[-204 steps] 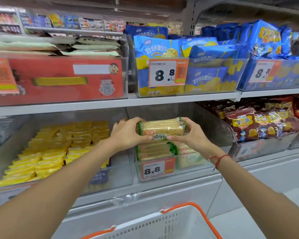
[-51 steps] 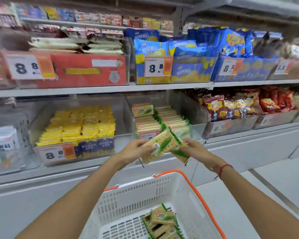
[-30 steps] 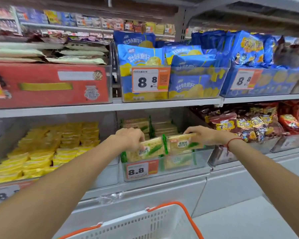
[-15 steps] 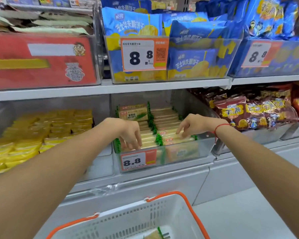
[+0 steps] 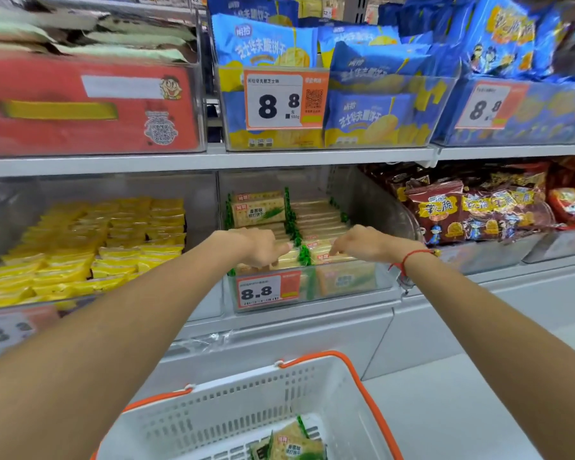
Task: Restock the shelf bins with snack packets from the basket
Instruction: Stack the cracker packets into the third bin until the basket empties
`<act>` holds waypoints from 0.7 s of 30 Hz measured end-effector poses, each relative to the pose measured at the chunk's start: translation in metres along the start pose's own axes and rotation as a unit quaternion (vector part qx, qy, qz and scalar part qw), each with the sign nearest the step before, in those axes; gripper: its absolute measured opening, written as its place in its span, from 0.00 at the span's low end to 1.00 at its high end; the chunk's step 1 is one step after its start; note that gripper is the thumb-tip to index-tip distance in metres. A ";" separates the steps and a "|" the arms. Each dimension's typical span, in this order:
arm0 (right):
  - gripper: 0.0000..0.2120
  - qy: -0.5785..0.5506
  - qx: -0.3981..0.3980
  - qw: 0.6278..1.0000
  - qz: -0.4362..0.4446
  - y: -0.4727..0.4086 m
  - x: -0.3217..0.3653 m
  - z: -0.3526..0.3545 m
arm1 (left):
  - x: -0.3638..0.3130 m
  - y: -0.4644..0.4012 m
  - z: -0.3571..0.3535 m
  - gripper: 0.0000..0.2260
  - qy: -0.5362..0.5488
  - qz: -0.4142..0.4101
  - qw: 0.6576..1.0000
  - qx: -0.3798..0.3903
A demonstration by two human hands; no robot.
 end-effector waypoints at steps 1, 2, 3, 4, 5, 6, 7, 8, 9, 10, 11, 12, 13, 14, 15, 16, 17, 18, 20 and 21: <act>0.14 -0.008 -0.056 0.998 0.028 0.006 0.005 0.005 | -0.003 0.007 0.007 0.23 -0.004 -0.019 0.998 -0.058; 0.11 -0.024 -0.107 0.992 0.055 0.014 0.011 0.009 | -0.006 0.018 0.015 0.20 -0.006 -0.034 0.992 -0.122; 0.07 -0.046 -0.147 0.985 0.079 0.023 0.018 0.010 | -0.009 0.032 0.021 0.18 -0.002 -0.047 0.982 -0.182; 0.04 -0.069 -0.177 0.977 0.099 0.033 0.025 0.008 | -0.012 0.046 0.024 0.17 0.011 -0.057 0.972 -0.226; 0.04 -0.091 -0.193 0.970 0.113 0.042 0.032 0.002 | -0.013 0.058 0.023 0.16 0.029 -0.065 0.965 -0.254; 0.05 -0.112 -0.193 0.967 0.124 0.050 0.037 -0.006 | -0.014 0.069 0.017 0.15 0.046 -0.068 0.961 -0.265; 0.07 -0.127 -0.180 0.967 0.131 0.056 0.041 -0.020 | -0.012 0.076 0.008 0.14 0.058 -0.067 0.960 -0.266; 0.08 -0.135 -0.156 0.969 0.134 0.060 0.042 -0.036 | -0.011 0.082 -0.005 0.13 0.065 -0.060 0.961 -0.260; 0.08 -0.138 -0.125 0.974 0.128 0.064 0.040 -0.055 | -0.008 0.085 -0.021 0.12 0.073 -0.053 0.964 -0.249; 0.06 -0.142 -0.093 0.979 0.112 0.068 0.036 -0.076 | -0.005 0.085 -0.039 0.11 0.081 -0.045 0.968 -0.231; 0.04 -0.146 -0.060 0.983 0.091 0.072 0.030 -0.098 | -0.001 0.084 -0.058 0.10 0.090 -0.034 0.972 -0.212; 0.05 -0.146 -0.029 0.986 0.072 0.076 0.024 -0.120 | 0.003 0.083 -0.078 0.09 0.097 -0.023 0.977 -0.191; 0.06 -0.140 -0.001 0.988 0.057 0.080 0.019 -0.143 | 0.008 0.079 -0.099 0.09 0.109 -0.011 0.981 -0.163; 0.07 -0.131 0.030 0.990 0.043 0.083 0.014 -0.166 | 0.013 0.074 -0.121 0.09 0.128 0.000 0.983 -0.129; 0.08 -0.122 0.061 0.990 0.027 0.086 0.009 -0.187 | 0.019 0.067 -0.145 0.09 0.149 0.009 0.985 -0.090; 0.09 -0.115 0.096 0.989 0.011 0.089 0.004 -0.207 | 0.024 0.060 -0.169 0.09 0.170 0.017 0.984 -0.050; 0.10 -0.103 0.131 0.986 -0.002 0.090 -0.002 -0.226 | 0.030 0.053 -0.193 0.09 0.191 0.025 0.981 -0.013; 0.10 -0.080 0.159 0.984 -0.013 0.089 -0.009 -0.242 | 0.036 0.045 -0.216 0.08 0.214 0.032 0.976 0.020; 0.13 -0.021 0.187 0.982 -0.028 0.082 -0.020 -0.267 | 0.049 0.031 -0.260 0.08 0.266 0.053 0.960 0.075; 0.14 0.006 0.193 0.981 -0.032 0.077 -0.026 -0.279 | 0.055 0.024 -0.280 0.08 0.287 0.067 0.951 0.098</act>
Point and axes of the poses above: each hand's wrist, its own y-axis away from the middle knuckle, its own z-axis out of the back of the hand, x = y × z, the point moved 7 cm from there along -y, towards the middle knuckle, and after that the axes turned 8 degrees about z, right-handed, at the moved point
